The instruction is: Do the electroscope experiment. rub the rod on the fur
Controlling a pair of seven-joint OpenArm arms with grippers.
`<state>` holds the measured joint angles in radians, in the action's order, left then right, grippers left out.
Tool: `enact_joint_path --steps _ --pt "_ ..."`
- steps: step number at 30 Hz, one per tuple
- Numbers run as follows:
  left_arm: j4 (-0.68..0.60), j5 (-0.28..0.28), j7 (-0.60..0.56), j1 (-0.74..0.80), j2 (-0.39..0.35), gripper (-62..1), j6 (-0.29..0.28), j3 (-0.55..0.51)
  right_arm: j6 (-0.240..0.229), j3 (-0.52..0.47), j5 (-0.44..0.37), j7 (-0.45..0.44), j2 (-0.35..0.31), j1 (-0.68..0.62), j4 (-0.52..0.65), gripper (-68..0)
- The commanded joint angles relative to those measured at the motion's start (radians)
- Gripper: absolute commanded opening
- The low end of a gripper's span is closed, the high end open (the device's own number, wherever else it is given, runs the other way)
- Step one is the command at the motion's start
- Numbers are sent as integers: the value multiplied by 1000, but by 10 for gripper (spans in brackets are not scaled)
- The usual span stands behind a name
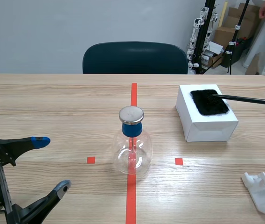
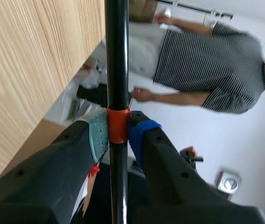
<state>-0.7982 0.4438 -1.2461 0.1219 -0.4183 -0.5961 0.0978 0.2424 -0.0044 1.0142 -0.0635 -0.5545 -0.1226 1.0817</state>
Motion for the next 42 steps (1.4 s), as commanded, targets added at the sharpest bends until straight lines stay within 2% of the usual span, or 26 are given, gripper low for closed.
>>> enact_joint_path --steps 1,6,10,15,18,24,26,28,33,36,38,42 --pt "-11 -14 -14 -3 -6 14 2 -6 11 -5 4 -12 -16 20 7 -671" --pt "-11 -14 -14 -3 -6 14 2 -6 11 -5 4 -102 -16 20 7 -671" --pt "-11 -14 -14 -3 -6 14 2 -6 11 -5 4 -116 -16 20 7 -671" --pt "-11 -14 -14 -3 -6 14 2 -6 11 -5 3 6 -16 20 7 -671" --pt "-11 -14 -14 -3 -6 14 2 -6 11 -5 3 20 -16 20 7 -671" --pt "-11 -14 -14 -3 -6 14 2 -6 11 -5 3 -110 -16 20 7 -671" --pt "-11 -14 -14 -3 -6 14 2 -6 11 -5 3 -127 -16 20 7 -671" --pt "-11 -14 -14 -3 -6 14 2 -6 11 -4 3 -126 -16 20 7 -671" --pt "-11 -14 -14 -3 -6 14 2 -6 11 -5 3 -23 -16 20 7 -671" --pt "-11 -14 -14 -3 -6 14 2 -6 11 -5 3 -9 -16 20 7 -671" --pt "-11 -14 -14 -3 -6 14 2 -6 11 -5 3 -32 -16 20 7 -671" --pt "-11 -14 -14 -3 -6 14 2 -6 11 -4 3 -135 -16 20 7 -671"
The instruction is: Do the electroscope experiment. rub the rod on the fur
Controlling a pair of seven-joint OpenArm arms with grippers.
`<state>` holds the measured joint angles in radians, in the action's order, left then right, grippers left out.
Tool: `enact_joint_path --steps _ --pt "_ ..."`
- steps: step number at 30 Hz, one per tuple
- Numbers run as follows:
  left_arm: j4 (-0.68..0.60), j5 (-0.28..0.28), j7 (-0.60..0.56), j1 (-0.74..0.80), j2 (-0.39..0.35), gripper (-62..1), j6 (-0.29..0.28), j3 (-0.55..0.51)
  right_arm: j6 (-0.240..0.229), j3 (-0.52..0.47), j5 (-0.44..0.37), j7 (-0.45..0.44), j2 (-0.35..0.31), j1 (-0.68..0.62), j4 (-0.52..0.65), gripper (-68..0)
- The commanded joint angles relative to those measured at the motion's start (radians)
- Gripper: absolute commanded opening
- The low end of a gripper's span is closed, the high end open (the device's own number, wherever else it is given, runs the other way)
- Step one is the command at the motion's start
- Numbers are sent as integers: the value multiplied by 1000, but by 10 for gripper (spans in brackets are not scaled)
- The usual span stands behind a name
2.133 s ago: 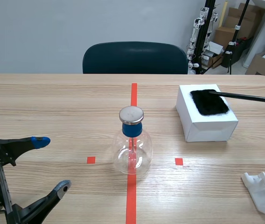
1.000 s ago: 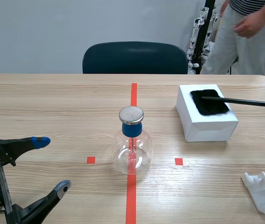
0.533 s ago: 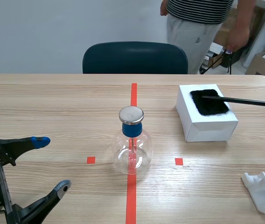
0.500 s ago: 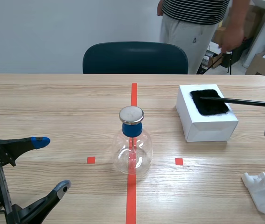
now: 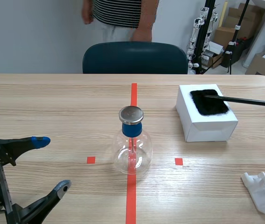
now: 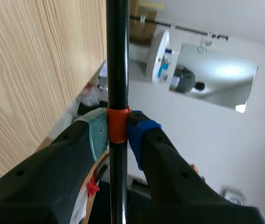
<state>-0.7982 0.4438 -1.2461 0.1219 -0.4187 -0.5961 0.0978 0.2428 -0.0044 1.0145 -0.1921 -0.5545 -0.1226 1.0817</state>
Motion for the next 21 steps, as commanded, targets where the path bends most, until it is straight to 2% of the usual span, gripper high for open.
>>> enact_joint_path --steps 1,4,9,12,14,21 --pt "-11 -14 -14 -3 -6 14 2 -6 11 -1 3 -18 -16 20 7 -671" --pt "-11 -14 -14 -3 -6 14 2 -6 11 -1 3 -16 -16 20 7 -671" --pt "-11 -14 -14 -3 -6 14 2 -6 11 -1 3 97 -16 20 7 -671" --pt "-11 -14 -14 -3 -6 14 2 -6 11 -1 3 135 -16 20 7 -671" --pt "-11 -14 -14 -3 -6 14 2 -6 11 -1 3 126 -16 20 7 -671" --pt "-11 -14 -14 -3 -6 14 2 -6 11 -1 3 -8 -16 20 7 -671"
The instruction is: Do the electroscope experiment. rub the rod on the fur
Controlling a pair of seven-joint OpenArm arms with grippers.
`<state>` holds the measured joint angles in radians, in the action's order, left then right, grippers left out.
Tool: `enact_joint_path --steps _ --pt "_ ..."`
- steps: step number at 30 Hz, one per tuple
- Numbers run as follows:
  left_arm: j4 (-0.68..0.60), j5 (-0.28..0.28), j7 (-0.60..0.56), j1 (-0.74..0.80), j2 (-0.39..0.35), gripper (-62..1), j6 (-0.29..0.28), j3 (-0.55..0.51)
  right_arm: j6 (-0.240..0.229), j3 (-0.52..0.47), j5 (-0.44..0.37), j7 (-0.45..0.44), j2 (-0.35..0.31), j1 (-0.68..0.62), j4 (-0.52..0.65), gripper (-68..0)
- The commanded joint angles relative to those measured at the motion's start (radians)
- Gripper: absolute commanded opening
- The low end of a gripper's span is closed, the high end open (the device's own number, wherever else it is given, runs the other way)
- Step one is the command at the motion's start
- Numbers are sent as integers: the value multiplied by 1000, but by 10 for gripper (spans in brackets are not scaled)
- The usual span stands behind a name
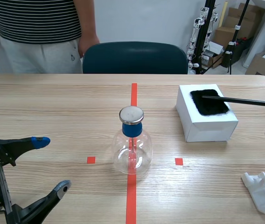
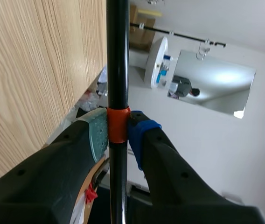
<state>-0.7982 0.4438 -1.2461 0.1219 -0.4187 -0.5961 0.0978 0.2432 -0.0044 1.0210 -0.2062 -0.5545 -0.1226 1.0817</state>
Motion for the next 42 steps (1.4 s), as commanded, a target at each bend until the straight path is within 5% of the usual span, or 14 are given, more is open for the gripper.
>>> enact_joint_path --steps 1,10,20,29,38,42 --pt "-11 -14 -14 -3 -6 14 2 -6 10 -1 -3 5 -16 20 7 -671" --pt "-11 -14 -14 -3 -6 14 2 -6 10 -1 -3 164 -16 20 7 -671" --pt "-11 -14 -14 -3 -6 14 2 -6 11 -1 -3 -3 -16 20 7 -671" --pt "-11 -14 -14 -3 -6 14 2 -6 10 -1 -3 142 -16 20 7 -671" --pt "-11 -14 -14 -3 -6 14 2 -6 10 -1 -3 -10 -16 20 7 -671" --pt "-11 -14 -14 -3 -6 14 2 -6 10 -1 -3 27 -16 20 7 -671"
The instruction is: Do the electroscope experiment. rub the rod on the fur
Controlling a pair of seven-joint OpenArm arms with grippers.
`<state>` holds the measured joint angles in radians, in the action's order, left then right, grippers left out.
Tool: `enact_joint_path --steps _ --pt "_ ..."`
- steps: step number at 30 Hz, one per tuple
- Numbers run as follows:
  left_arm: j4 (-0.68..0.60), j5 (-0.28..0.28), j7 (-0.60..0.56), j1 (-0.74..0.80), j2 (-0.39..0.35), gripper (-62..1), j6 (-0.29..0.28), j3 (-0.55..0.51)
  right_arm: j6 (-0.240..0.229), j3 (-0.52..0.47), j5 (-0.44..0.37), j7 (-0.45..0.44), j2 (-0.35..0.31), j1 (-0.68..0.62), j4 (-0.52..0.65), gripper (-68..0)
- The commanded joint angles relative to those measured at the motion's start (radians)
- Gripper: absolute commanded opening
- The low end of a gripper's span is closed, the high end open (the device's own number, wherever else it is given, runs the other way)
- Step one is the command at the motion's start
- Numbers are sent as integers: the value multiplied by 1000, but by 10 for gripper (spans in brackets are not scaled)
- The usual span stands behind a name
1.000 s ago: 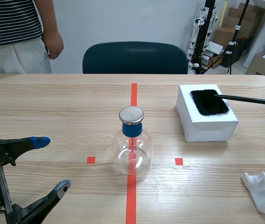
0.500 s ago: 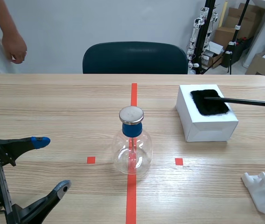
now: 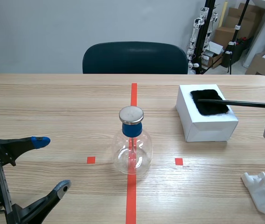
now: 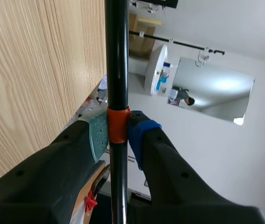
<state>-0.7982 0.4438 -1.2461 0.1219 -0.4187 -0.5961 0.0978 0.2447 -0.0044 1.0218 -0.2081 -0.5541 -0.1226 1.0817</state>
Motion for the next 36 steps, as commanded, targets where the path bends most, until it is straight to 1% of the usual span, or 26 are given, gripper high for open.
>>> enact_joint_path --steps 1,4,7,9,13,17,19,23,28,32,36 --pt "-11 -14 -14 -3 -6 14 2 -6 9 -1 -4 54 -16 20 7 -671" --pt "-11 -14 -14 -3 -6 14 2 -6 9 -1 -4 122 -16 20 7 -671" --pt "-11 -14 -14 -3 -6 14 2 -6 9 -1 -4 152 -16 20 7 -671" --pt "-11 -14 -14 -3 -6 14 2 -6 9 -1 -6 154 -16 20 7 -671" --pt "-11 -14 -14 -3 -6 14 2 -6 9 -1 -39 123 -19 19 7 -671" --pt "-11 -14 -14 -3 -6 14 2 -6 51 -4 -88 105 -39 0 17 -671" --pt "-11 -14 -14 -3 -6 14 2 -6 54 -10 -127 104 -58 -26 43 -671" --pt "-11 -14 -14 -3 -6 14 2 -6 54 -63 -179 95 -78 -111 134 -671" --pt "-11 -14 -14 -3 -6 14 2 -6 54 -167 -222 63 -70 -269 324 -671" --pt "-11 -14 -14 -3 -6 14 2 -6 55 -257 -222 32 -15 -416 506 -671" --pt "-11 -14 -14 -3 -6 14 2 -6 55 -336 -214 -32 85 -554 674 -671"
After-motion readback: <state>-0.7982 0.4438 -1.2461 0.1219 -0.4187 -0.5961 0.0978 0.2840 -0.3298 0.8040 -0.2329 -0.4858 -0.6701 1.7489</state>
